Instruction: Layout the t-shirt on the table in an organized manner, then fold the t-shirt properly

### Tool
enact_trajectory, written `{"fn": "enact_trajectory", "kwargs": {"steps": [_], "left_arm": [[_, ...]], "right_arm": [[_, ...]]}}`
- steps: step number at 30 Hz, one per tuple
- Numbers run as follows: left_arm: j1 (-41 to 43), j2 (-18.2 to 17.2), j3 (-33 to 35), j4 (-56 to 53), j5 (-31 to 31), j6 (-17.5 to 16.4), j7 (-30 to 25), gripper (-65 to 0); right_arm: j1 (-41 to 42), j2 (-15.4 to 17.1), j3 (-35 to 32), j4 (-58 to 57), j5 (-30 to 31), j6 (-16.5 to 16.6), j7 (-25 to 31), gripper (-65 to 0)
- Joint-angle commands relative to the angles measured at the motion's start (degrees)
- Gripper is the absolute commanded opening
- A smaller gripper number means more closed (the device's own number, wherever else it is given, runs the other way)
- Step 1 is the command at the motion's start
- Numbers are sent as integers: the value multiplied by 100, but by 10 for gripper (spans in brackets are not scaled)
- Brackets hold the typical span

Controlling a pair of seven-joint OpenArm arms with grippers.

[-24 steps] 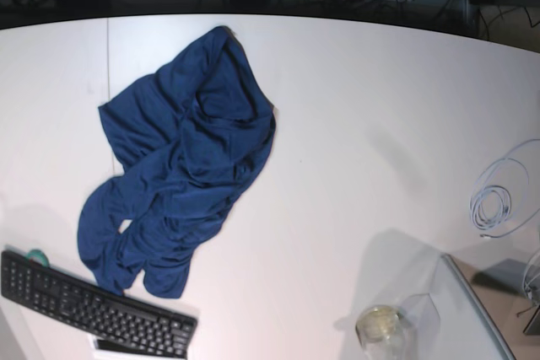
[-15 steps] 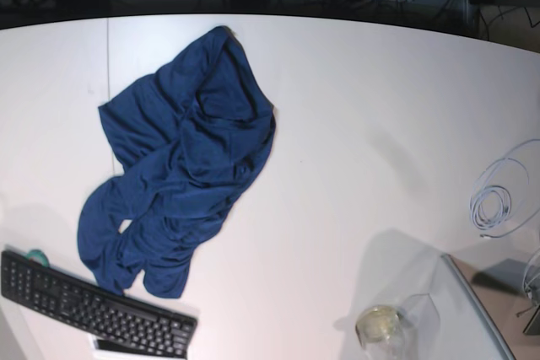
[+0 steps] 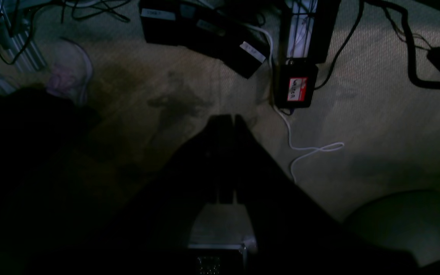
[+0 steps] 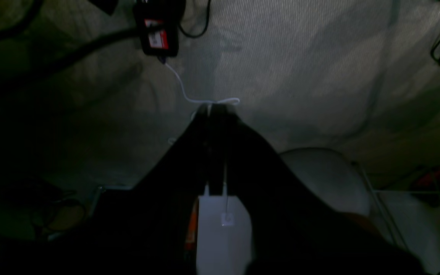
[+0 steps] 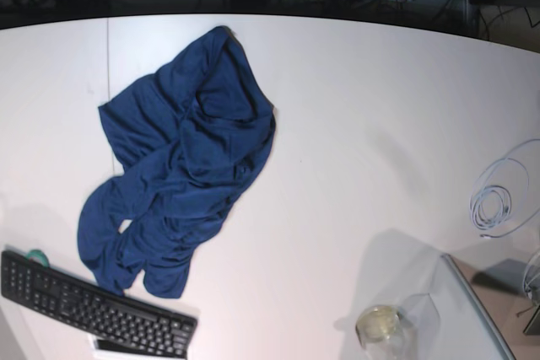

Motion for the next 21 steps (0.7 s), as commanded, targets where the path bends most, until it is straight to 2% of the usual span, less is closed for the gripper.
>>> {"fn": "enact_trajectory", "kwargs": {"steps": [1,5,9,12,15,19,21], "left_arm": [[190,-24,8,151,27,23,-92,-650],[1069,-130,8,1232,27,14,-689,-650],[1869,-323,8,2410,-25,14,-883,-650],[2308,-481,-27,3219,-25,14,-892,-650],[2783,-622,-62,4124,-34,14,-892,-650],[3240,-684,-71,5285,-34,14,-883,-650],[3390,-684,-71,5830,-34,14,-856,-650]], "right_arm": [[-92,15,14,6,-4,17,-36,-645],[-339,129,41,129,14,8,-36,-645],[-1147,252,260,1219,216,-1,-273,-645],[-1930,331,630,2679,243,-1,-844,-645],[-2967,296,1008,4885,243,-1,-1328,-645],[-3881,94,1157,7250,234,-1,-1811,-645],[-4092,59,1219,8024,234,8,-1882,-645]]}}
